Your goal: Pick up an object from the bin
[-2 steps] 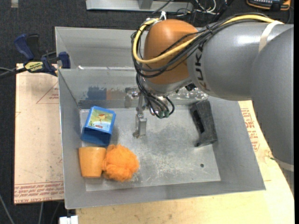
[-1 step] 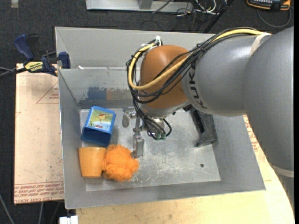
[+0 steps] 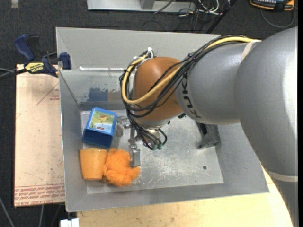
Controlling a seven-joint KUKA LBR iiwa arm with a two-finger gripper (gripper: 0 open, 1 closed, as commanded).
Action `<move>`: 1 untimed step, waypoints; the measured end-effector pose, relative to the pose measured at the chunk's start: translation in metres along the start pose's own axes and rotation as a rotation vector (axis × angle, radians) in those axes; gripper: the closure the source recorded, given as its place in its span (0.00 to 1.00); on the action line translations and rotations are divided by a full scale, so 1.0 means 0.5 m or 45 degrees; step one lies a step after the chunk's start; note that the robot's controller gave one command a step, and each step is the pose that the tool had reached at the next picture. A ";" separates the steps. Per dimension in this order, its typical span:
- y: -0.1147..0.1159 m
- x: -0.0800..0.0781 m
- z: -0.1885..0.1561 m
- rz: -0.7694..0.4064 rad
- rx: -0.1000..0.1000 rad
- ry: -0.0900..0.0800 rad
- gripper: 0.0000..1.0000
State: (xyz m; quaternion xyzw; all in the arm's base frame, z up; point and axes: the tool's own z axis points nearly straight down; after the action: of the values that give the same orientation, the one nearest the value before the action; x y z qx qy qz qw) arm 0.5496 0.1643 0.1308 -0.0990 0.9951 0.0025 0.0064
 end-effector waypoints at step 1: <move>0.011 0.002 0.042 -0.187 0.010 -0.010 0.00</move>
Offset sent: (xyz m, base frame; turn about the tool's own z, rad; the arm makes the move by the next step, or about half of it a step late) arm -0.0288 0.0532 -0.0340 -0.3185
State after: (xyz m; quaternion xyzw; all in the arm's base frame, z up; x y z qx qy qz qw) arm 0.5480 0.1697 0.1098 -0.1718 0.9851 -0.0016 0.0110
